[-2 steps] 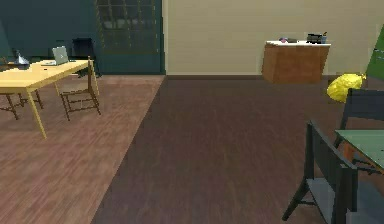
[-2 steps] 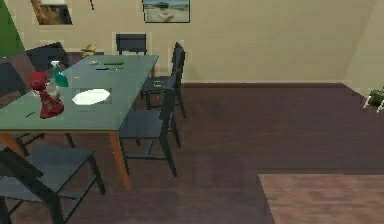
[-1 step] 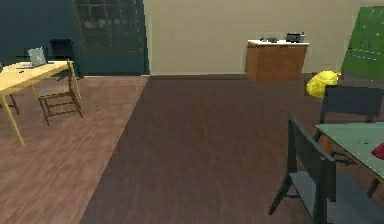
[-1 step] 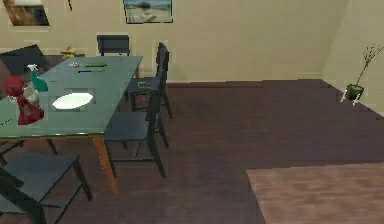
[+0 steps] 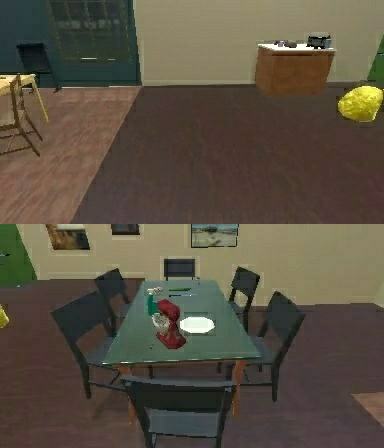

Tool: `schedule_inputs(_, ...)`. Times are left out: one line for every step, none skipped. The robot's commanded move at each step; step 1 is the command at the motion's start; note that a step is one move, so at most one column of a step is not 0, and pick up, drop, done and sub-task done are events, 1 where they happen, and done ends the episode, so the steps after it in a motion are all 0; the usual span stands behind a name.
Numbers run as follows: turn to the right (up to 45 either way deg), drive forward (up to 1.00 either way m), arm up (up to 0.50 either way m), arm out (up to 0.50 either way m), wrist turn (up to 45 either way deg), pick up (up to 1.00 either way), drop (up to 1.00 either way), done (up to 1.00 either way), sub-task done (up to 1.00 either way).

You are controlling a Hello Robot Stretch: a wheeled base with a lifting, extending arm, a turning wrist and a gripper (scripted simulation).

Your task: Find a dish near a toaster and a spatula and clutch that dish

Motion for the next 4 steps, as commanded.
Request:
schedule_inputs(0.0, 0.4, 0.0, 0.0, 0.0, 0.0, 0.0, 0.0, 0.0)
schedule_inputs(30.0, 0.0, 0.0, 0.0, 0.0, 0.0, 0.0, 0.0, 0.0)
schedule_inputs(0.0, 1.0, 0.0, 0.0, 0.0, 0.0, 0.0, 0.0, 0.0)
schedule_inputs(0.0, 1.0, 0.0, 0.0, 0.0, 0.0, 0.0, 0.0, 0.0)
